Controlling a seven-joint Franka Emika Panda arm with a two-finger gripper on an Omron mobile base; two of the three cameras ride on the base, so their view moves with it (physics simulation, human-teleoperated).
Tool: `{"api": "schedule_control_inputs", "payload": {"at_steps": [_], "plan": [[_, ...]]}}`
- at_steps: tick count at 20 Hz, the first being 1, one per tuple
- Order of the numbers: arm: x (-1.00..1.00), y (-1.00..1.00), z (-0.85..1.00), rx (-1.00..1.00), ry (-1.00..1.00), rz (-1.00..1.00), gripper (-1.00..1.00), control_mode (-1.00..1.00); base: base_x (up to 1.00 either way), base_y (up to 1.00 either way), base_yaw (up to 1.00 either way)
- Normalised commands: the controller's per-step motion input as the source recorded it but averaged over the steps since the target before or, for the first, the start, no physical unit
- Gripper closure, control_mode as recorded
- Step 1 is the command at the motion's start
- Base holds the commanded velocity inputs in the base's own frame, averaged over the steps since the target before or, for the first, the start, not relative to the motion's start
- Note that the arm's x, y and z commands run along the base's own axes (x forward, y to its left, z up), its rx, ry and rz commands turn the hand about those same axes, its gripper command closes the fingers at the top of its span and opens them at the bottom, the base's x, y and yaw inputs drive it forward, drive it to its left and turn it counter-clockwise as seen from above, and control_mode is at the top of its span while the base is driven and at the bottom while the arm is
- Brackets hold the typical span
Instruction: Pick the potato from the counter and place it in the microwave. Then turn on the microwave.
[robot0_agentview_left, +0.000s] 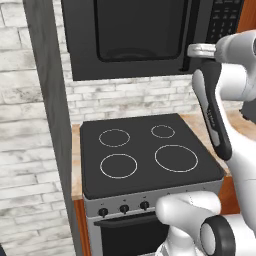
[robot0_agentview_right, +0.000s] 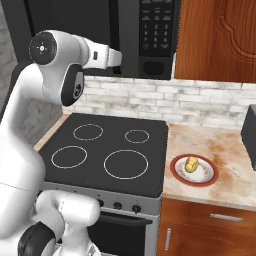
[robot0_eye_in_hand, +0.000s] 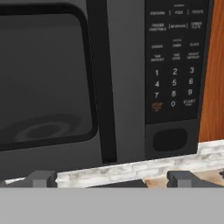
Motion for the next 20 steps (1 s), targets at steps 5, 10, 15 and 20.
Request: {"api": "schedule_control_inputs", "payload": {"at_steps": [5,10,15,20], "plan": [[0.26,0.00,0.18,0.00,-0.02,0.00,-1.00,-1.00,0.00,0.00,0.00],[0.26,0.00,0.08,0.00,0.00,0.00,-1.00,-1.00,0.00,0.00,0.00],[0.31,0.00,0.00,0.00,0.00,0.00,-1.00,-1.00,0.00,0.00,0.00],[0.36,0.00,0.00,0.00,0.00,0.00,-1.00,-1.00,0.00,0.00,0.00]]}}
